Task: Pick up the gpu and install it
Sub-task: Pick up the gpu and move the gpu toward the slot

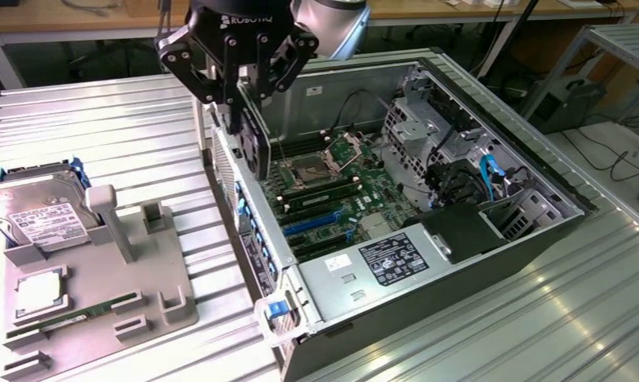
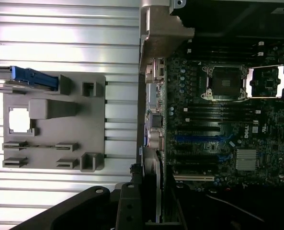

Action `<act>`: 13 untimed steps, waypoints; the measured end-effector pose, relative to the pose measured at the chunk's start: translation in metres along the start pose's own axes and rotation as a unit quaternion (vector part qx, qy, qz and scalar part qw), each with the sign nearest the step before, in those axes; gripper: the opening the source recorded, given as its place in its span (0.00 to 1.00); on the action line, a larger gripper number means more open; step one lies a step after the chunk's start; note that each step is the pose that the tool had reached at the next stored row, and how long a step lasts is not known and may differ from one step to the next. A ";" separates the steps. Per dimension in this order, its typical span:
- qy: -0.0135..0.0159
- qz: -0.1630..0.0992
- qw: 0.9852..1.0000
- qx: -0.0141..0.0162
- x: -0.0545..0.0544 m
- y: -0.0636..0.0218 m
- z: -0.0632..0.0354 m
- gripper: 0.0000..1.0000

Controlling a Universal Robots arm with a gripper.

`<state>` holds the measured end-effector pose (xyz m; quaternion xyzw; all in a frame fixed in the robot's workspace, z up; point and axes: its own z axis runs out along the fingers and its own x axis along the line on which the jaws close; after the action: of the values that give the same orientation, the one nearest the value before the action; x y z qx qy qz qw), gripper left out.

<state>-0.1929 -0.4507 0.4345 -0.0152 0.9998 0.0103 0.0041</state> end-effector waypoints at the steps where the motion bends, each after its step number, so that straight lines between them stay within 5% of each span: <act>1: 0.000 0.000 1.000 0.000 -0.001 -0.0001 0.0001 0.27; 13: -0.001 0.000 1.000 0.000 -0.009 -0.0003 0.0003 0.27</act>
<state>-0.1839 -0.4507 0.4343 -0.0153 0.9998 0.0103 0.0048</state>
